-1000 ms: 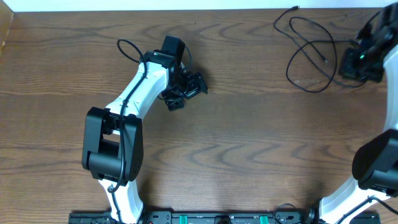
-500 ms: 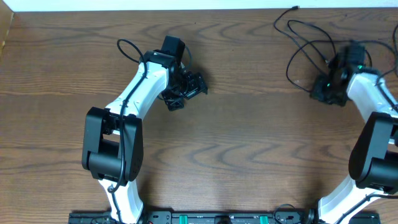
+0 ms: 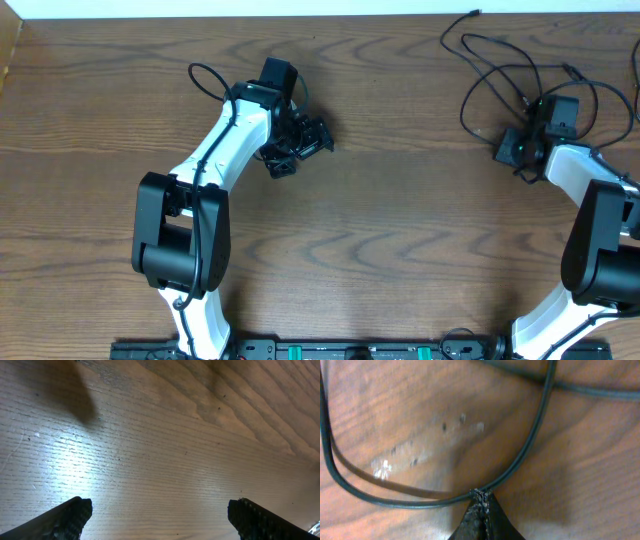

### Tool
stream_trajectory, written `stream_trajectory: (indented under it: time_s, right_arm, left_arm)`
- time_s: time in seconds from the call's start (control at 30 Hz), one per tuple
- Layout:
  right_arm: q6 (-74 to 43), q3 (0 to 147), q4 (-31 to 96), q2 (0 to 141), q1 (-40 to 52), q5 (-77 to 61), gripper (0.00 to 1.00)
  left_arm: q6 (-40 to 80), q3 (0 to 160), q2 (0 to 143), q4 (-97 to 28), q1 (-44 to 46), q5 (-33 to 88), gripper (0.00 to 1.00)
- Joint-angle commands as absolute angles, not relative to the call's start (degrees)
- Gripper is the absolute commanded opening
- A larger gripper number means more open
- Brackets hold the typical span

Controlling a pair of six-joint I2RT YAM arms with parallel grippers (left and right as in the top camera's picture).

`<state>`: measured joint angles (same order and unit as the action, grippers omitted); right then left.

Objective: Untangle cables

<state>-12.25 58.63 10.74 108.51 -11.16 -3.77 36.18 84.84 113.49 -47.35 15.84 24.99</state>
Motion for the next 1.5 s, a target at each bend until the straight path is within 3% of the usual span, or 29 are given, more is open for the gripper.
stream_trajectory:
  time_s: [0.0, 0.3, 0.6, 0.8, 1.1, 1.33, 1.47]
  right_arm:
    - [-12.84, 56.99, 6.24, 112.38, -10.83, -0.30, 0.01]
    - [-12.78, 64.01, -9.02, 124.88, -10.83, -0.27, 0.01]
    - [-12.62, 83.85, -9.32, 140.09, -10.83, 1.93, 0.01]
    - [-12.53, 88.01, -7.94, 140.49, -11.14, 2.22, 0.01]
    - [-1.15, 88.53, 10.63, 117.97, -12.60, 2.22, 0.01]
    - [-1.21, 88.53, 13.72, 94.30, -12.88, 1.69, 0.02]
    - [-1.19, 88.53, 14.06, 82.61, -12.49, -0.32, 0.14]
  left_arm:
    - [36.05, 85.38, 112.46, -47.53, 15.70, 25.04, 0.94]
    - [36.05, 85.38, 112.46, -47.53, 15.70, 25.04, 0.94]
    - [36.05, 85.38, 112.46, -47.51, 15.70, 25.04, 0.94]
    - [36.05, 85.38, 112.46, -47.51, 15.70, 25.04, 0.94]
    - [36.05, 85.38, 112.46, -47.53, 15.70, 25.04, 0.94]
    - [36.05, 85.38, 112.46, -47.53, 15.70, 25.04, 0.94]
    - [36.05, 85.38, 112.46, -47.53, 15.70, 25.04, 0.94]
